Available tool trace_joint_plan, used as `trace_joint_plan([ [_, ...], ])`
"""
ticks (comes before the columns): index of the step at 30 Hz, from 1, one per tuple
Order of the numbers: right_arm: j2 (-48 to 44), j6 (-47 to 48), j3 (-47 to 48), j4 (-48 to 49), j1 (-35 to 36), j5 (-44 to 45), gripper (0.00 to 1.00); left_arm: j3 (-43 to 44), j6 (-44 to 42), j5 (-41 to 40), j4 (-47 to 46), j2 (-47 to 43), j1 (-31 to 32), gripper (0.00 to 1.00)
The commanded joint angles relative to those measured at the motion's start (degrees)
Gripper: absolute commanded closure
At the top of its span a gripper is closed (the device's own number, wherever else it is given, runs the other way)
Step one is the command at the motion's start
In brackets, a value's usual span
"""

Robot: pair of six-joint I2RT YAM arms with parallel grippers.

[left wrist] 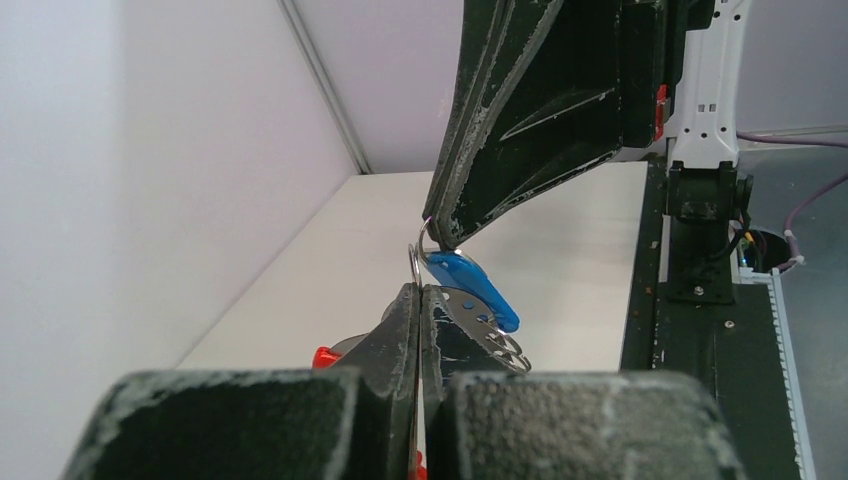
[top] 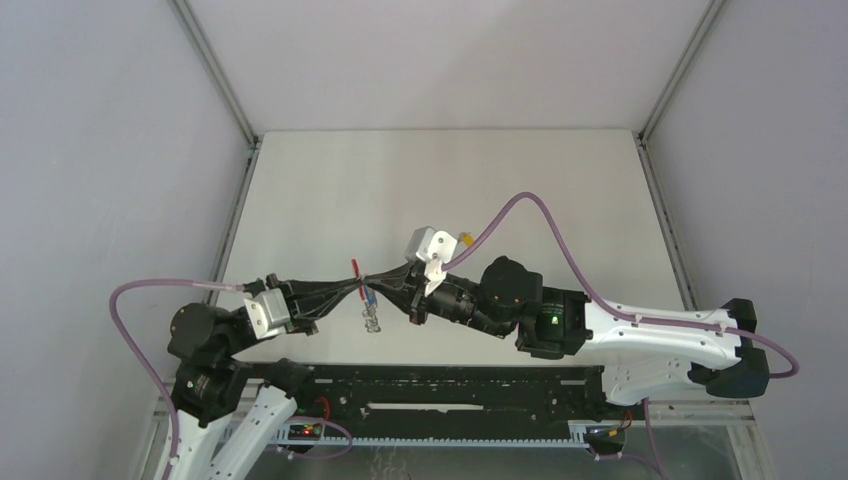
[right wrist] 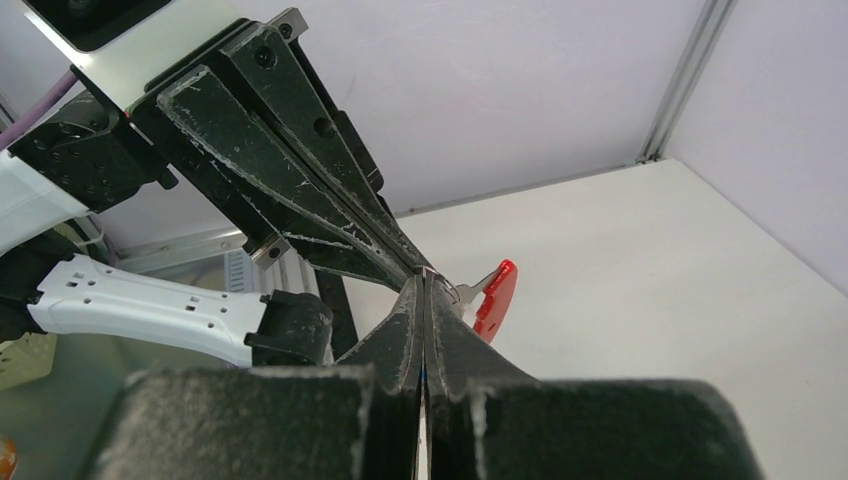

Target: Put the keys on the keyring

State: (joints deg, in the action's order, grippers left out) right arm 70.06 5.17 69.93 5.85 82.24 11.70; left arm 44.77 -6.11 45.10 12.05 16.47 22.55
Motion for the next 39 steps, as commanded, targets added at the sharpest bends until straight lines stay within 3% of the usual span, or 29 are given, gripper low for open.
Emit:
trace_joint_plan([
  [1,0.2,0.2,2.4,2.2,0.5,1.5,1.00,-0.1,-2.0,-0.5,-1.1,-0.8,0.1,1.00],
  [39,0.5,-7.2,2.4,-0.6,-3.2,0.0,1.00,-0.1,-5.7,2.5,-1.1,-2.3,0.2,1.00],
])
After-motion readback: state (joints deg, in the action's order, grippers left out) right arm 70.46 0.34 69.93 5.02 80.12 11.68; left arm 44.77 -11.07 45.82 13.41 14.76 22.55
